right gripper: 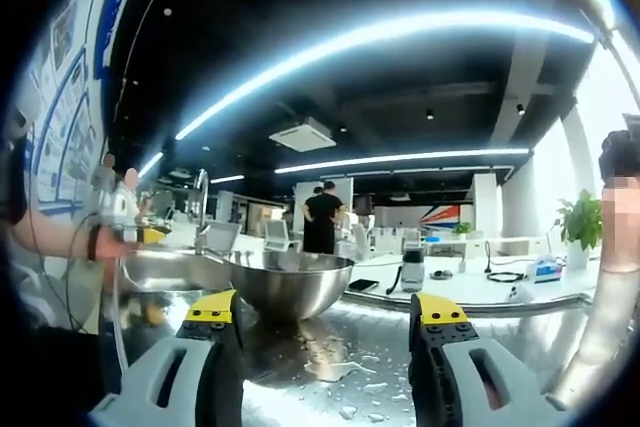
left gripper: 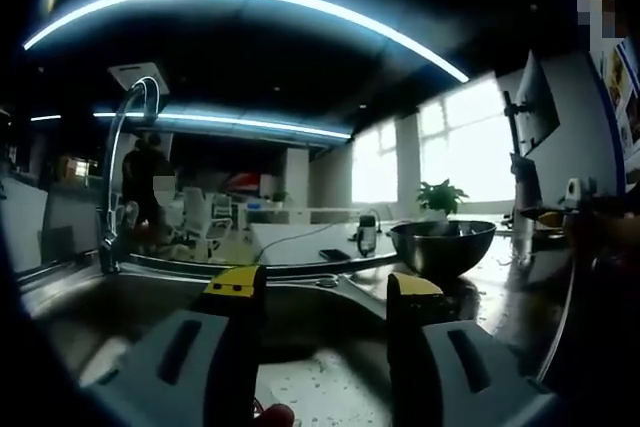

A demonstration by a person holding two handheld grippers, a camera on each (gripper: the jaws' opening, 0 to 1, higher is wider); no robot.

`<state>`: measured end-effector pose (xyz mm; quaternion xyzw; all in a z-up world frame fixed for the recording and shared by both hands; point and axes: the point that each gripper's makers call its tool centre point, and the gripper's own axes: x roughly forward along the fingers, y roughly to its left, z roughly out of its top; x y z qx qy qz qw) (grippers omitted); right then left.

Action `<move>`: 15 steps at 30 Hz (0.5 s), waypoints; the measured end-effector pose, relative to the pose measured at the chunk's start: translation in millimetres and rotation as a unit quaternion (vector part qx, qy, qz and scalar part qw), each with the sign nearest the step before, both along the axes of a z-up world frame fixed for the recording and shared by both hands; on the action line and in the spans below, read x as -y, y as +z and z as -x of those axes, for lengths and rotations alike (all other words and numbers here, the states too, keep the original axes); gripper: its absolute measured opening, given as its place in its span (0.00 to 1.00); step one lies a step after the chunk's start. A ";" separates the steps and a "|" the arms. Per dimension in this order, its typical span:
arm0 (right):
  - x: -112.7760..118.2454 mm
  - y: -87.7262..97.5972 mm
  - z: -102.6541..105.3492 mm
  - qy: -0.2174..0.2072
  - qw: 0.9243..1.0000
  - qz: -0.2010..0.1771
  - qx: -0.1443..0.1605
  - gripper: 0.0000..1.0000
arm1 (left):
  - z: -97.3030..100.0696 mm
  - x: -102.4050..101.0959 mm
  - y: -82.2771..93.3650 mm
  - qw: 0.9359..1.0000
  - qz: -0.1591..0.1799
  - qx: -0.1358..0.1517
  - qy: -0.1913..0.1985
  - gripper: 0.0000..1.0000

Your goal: Pick up bowl with dirty water move over sink pour dirty water into sink return bowl to place

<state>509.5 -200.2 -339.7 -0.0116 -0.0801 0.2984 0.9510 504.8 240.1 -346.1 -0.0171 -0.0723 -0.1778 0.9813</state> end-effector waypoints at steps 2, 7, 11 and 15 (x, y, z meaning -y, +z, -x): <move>1.2 -0.2 -1.1 -0.001 1.000 0.000 0.000 0.61 | -0.2 -0.4 -0.6 1.000 -0.001 -0.001 0.000 0.47; 1.2 -1.1 -1.9 -0.002 1.000 0.003 0.001 0.60 | -0.4 -0.1 -1.1 1.000 -0.001 -0.002 -0.001 0.47; 1.8 -0.8 -2.2 -0.003 1.000 0.004 0.003 0.60 | -0.2 0.7 -1.2 1.000 -0.003 -0.002 -0.002 0.47; 3.4 -1.6 -4.1 -0.002 1.000 0.005 0.002 0.60 | -0.2 -0.5 -0.2 1.000 0.000 0.000 0.000 0.47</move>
